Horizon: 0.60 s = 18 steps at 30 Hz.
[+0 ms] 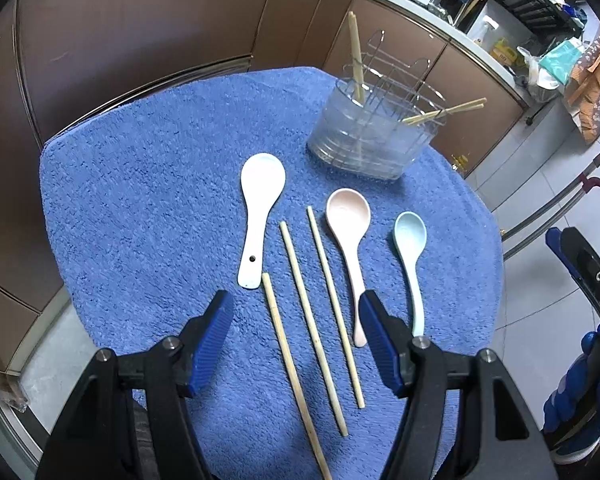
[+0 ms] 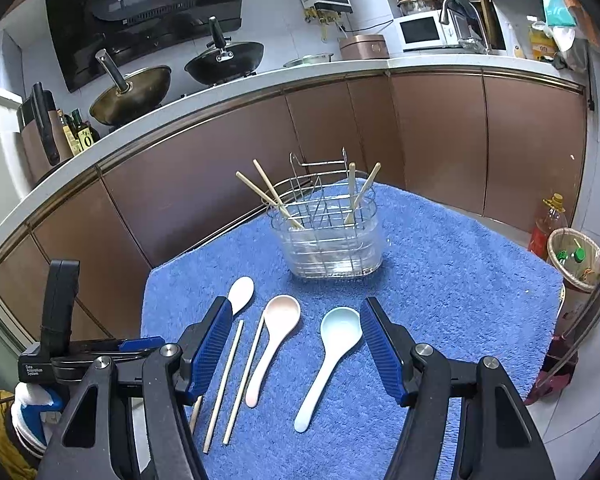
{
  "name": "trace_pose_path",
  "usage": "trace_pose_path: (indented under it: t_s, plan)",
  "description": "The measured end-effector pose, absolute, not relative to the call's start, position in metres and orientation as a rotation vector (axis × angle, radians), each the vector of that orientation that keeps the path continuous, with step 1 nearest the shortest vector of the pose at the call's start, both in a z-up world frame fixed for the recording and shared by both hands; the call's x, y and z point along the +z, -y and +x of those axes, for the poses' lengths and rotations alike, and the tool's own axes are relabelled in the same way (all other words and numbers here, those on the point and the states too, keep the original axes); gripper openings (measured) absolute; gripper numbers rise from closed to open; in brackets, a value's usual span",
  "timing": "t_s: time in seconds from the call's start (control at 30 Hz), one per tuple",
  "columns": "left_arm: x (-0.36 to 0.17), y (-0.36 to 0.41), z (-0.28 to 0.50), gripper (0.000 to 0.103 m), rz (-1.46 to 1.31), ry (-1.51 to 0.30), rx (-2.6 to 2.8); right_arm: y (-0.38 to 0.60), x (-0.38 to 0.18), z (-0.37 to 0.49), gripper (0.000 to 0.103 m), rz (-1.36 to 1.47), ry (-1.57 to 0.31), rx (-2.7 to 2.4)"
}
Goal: Organize utensils
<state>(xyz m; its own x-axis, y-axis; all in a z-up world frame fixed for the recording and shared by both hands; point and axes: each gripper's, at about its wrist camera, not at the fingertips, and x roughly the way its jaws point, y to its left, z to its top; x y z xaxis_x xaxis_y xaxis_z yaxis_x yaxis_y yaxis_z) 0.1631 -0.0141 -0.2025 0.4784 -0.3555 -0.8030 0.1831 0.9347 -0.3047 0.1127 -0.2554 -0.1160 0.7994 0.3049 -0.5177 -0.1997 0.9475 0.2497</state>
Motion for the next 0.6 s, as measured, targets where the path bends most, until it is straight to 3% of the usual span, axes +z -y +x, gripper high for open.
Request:
trace_pose_path:
  t_s: [0.37,0.6]
  plan:
    - [-0.219,0.02,0.172,0.061,-0.181,-1.08,-0.304,0.255,-0.128,0.126,0.064,0.201,-0.629,0.284]
    - [-0.235,0.018,0.181,0.043,-0.228,-1.148,-0.309,0.237,-0.146,0.151,0.06,0.248,-0.753,0.376]
